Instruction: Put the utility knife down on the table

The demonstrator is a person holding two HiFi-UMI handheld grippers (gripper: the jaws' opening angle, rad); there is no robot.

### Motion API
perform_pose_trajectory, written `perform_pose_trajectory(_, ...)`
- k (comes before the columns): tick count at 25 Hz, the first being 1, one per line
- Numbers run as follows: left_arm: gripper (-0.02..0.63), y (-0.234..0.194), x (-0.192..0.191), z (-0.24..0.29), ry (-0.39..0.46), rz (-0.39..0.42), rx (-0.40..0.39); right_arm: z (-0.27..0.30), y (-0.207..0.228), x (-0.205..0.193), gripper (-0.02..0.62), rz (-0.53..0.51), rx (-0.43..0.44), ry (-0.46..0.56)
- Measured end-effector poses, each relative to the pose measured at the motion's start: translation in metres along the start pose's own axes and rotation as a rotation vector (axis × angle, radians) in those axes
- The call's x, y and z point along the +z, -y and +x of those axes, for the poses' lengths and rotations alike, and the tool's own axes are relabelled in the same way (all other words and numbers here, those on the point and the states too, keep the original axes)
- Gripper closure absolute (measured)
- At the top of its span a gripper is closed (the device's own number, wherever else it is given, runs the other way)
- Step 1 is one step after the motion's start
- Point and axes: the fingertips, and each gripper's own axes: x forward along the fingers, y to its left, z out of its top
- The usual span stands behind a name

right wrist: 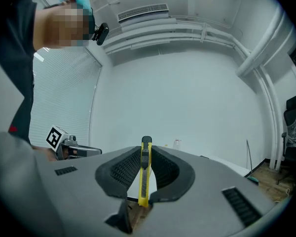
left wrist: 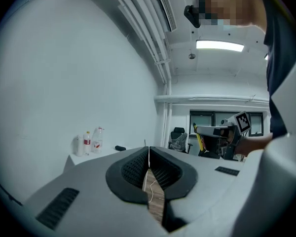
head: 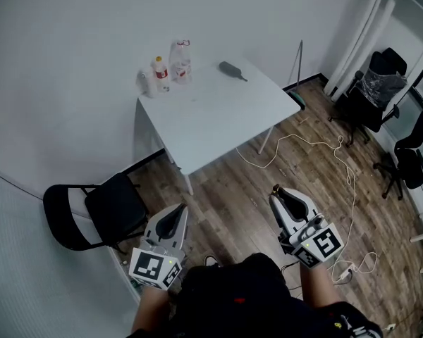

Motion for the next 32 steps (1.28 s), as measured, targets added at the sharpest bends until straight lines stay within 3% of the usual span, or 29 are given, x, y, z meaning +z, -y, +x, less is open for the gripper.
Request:
perform_pose_trajectory(6, 0.581, -0.025, -0.008, -0.005, 0.003, -0.023, 0.0, 0.03, -0.02, -0.003, 0.521, 0.033, 0.037, 0.001)
perform_pose_trajectory(16, 0.581, -0.062, -0.009, 0.024, 0.008, -0.025, 0.045, 0.082, 0.001, -0.008, 0.52, 0.032, 0.102, -0.006)
perform_pose_trajectory(22, 0.581, -0.08, -0.003, 0.064, 0.001, -0.017, 0.083, 0.122, 0.037, -0.006, 0.522, 0.034, 0.159, 0.006)
perform_pose_trajectory(32, 0.581, -0.08, 0.023, 0.169, 0.003, 0.018, 0.111, 0.158, 0.143, 0.006, 0.52, 0.054, 0.192, 0.034)
